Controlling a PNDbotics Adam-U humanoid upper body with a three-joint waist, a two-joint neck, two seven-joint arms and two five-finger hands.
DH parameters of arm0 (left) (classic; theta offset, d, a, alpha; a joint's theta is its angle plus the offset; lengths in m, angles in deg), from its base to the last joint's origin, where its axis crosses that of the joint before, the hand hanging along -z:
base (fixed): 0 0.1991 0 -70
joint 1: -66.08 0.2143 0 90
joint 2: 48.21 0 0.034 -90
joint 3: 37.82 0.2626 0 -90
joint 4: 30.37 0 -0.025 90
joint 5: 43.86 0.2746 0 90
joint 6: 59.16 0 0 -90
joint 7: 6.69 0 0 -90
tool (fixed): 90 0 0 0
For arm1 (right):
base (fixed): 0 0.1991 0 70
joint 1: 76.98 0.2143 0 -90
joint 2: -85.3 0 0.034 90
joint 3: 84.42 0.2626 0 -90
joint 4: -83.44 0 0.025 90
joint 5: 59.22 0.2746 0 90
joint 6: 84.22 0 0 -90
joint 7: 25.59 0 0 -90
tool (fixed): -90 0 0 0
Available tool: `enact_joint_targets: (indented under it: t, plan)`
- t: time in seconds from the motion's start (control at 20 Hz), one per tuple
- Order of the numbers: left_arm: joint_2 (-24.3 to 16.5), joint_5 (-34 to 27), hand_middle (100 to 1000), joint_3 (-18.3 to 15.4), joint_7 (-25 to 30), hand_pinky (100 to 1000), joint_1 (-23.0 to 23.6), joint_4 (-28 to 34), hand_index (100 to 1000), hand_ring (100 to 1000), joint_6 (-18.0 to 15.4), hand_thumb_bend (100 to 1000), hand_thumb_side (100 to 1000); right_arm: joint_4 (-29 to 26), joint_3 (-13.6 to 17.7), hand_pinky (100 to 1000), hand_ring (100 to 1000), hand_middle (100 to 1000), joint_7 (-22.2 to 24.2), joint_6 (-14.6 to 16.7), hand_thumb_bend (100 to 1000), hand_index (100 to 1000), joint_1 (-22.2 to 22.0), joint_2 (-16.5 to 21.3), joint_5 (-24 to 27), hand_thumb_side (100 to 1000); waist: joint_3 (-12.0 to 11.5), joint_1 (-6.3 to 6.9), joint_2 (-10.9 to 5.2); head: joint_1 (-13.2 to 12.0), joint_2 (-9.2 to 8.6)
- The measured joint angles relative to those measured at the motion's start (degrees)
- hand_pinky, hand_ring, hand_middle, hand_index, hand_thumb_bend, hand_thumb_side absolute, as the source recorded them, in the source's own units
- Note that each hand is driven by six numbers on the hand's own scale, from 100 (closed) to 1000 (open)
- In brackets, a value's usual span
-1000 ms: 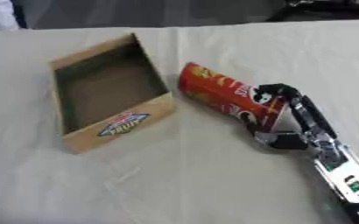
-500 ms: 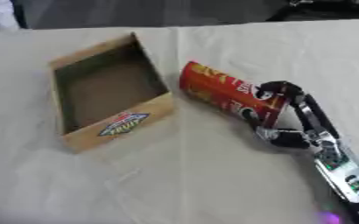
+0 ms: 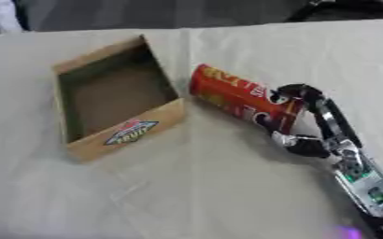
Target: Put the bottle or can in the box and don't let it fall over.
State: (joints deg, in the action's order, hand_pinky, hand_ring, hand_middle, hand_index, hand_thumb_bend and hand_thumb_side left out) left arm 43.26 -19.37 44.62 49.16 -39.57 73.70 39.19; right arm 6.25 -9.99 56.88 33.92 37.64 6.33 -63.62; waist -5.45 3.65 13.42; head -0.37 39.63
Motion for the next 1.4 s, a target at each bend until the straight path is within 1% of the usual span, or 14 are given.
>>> enact_joint_targets:
  t: [0.05,0.15,0.2,0.3,0.55,0.75,0.85,1.05,1.3,1.35,1.4]
  plan:
    - [0.0,0.0,756,0.0,0.0,730,0.0,0.0,758,909,0.0,439,689,0.0,0.0,722,817,758,0.1,-0.1,325,797,0.0,0.0,0.0,100,0.0,0.0,0.0,0.0,0.0]
    - [0.0,0.0,756,0.0,0.0,730,0.0,0.1,758,909,0.0,439,689,0.1,0.0,762,840,786,0.7,-0.6,577,828,0.0,0.0,-0.5,100,0.0,-0.02,0.0,0.0,0.0]
    - [0.0,0.0,756,0.0,0.0,730,0.0,0.1,758,909,0.0,439,688,0.1,0.0,779,851,796,1.0,-1.0,618,840,0.0,0.0,-1.3,100,0.0,-0.04,0.0,0.0,0.0]
    - [0.0,0.0,756,0.0,0.0,730,0.0,0.1,758,909,0.0,439,688,0.5,0.1,794,860,804,1.5,-2.0,638,848,-0.1,0.0,-3.6,100,-0.1,-0.09,0.0,0.0,0.0]
    - [0.0,0.0,756,0.0,0.0,730,0.0,0.1,758,909,0.0,438,689,1.1,0.6,803,864,811,0.9,-4.2,647,856,-0.2,0.0,-9.5,100,-0.1,-0.28,0.0,0.0,0.0]
    - [0.0,0.0,756,0.0,0.0,730,0.0,0.1,758,909,0.0,438,689,1.6,0.9,815,877,823,0.4,-5.4,655,866,-0.1,0.0,-12.0,100,-0.1,-0.28,0.0,0.0,0.0]
    - [0.0,0.0,756,0.0,0.0,730,0.0,0.1,758,909,0.0,438,689,1.9,1.1,810,878,822,0.4,-6.0,656,867,0.0,0.0,-12.7,100,-0.1,-0.28,0.0,0.0,0.0]
    - [0.0,0.0,756,0.0,0.0,731,0.0,0.1,756,909,0.0,437,692,2.2,1.2,711,853,800,0.1,-7.1,631,847,0.1,-0.1,-13.1,100,-0.1,-0.28,-0.02,0.0,-0.01]
    - [0.0,-0.1,756,0.0,0.0,731,0.0,0.1,756,909,0.0,437,692,2.4,1.3,711,853,800,0.1,-7.6,631,847,0.1,-0.2,-12.4,100,-0.1,-0.31,-0.02,0.0,-0.01]
    - [0.0,-0.1,756,0.0,0.0,732,0.0,0.1,753,910,0.0,438,690,2.4,1.3,623,802,762,0.1,-7.6,471,810,0.1,-0.2,-12.2,100,-0.1,-0.31,-0.02,0.0,-0.01]
    - [0.0,-0.1,756,0.0,0.0,732,0.0,0.1,753,910,0.0,438,690,2.4,1.4,620,800,761,0.0,-7.5,465,809,0.1,-0.2,-12.1,100,-0.1,-0.31,-0.02,0.0,-0.01]
